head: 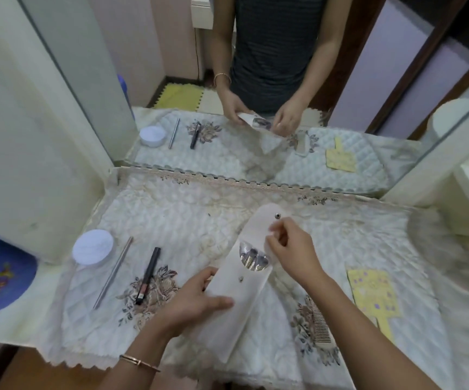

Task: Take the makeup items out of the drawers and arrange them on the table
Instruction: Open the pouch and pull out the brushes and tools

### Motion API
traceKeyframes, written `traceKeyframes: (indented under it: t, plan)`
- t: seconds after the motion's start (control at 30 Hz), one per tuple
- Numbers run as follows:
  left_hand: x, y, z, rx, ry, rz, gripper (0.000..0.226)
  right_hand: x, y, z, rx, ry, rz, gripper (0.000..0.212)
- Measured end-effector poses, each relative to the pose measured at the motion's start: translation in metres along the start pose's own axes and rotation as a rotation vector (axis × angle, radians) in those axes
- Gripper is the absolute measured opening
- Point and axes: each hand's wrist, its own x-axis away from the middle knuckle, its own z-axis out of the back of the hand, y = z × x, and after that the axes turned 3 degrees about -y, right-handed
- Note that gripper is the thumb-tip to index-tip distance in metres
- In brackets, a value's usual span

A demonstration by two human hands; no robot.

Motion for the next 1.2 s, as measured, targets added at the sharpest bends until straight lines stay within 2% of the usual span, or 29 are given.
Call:
traceKeyframes:
  t: [0.03,0.17,0.3,0.43,0.53,0.7,0.8,0.83,0.9,1.03,1.1,1.13,1.2]
  plan:
    - [0.002,0.000,-0.002,0.014,0.006,0.000,0.041,0.007,0.000,0.000,-0.105,-0.060,-0.019,0.003]
    - [0.009,-0.002,-0.005,-0.028,0.015,-0.011,0.040,0.030,0.005,0.000,-0.296,-0.190,-0.065,0.010]
    - [0.011,0.001,-0.008,-0.129,0.003,-0.020,0.039,0.038,0.011,-0.005,-0.348,-0.155,-0.148,0.019]
    - [0.013,0.001,-0.010,-0.160,-0.029,-0.056,0.039,0.038,0.013,-0.008,-0.326,-0.163,-0.127,0.014]
    - [0.015,0.001,-0.009,-0.145,-0.006,-0.065,0.038,0.034,0.010,-0.007,-0.513,-0.171,-0.166,0.011]
    - [0.020,-0.005,0.004,-0.172,-0.005,-0.059,0.037,0.023,0.007,0.013,-0.897,-0.008,-0.256,0.014]
    - [0.024,-0.016,0.013,-0.203,0.048,-0.018,0.034,0.014,0.014,0.035,-1.058,0.246,-0.260,0.018]
    - [0.025,-0.020,0.016,-0.198,0.093,-0.001,0.034,0.012,0.018,0.042,-1.044,0.308,-0.261,0.019]
    - [0.026,-0.026,0.019,-0.139,0.179,0.033,0.035,0.010,0.034,0.047,-0.854,0.293,-0.289,0.018]
    - [0.030,-0.031,0.013,-0.036,0.198,0.054,0.044,0.025,0.067,0.021,-0.237,0.016,-0.390,0.005]
    - [0.031,-0.031,0.008,-0.012,0.175,0.058,0.044,0.035,0.070,0.007,0.002,-0.005,-0.349,0.029]
    - [0.031,-0.031,0.006,-0.015,0.168,0.060,0.044,0.037,0.066,0.004,0.037,0.032,-0.303,0.035]
    - [0.029,-0.033,0.005,-0.033,0.162,0.061,0.046,0.038,0.051,0.003,-0.014,0.109,-0.194,0.028]
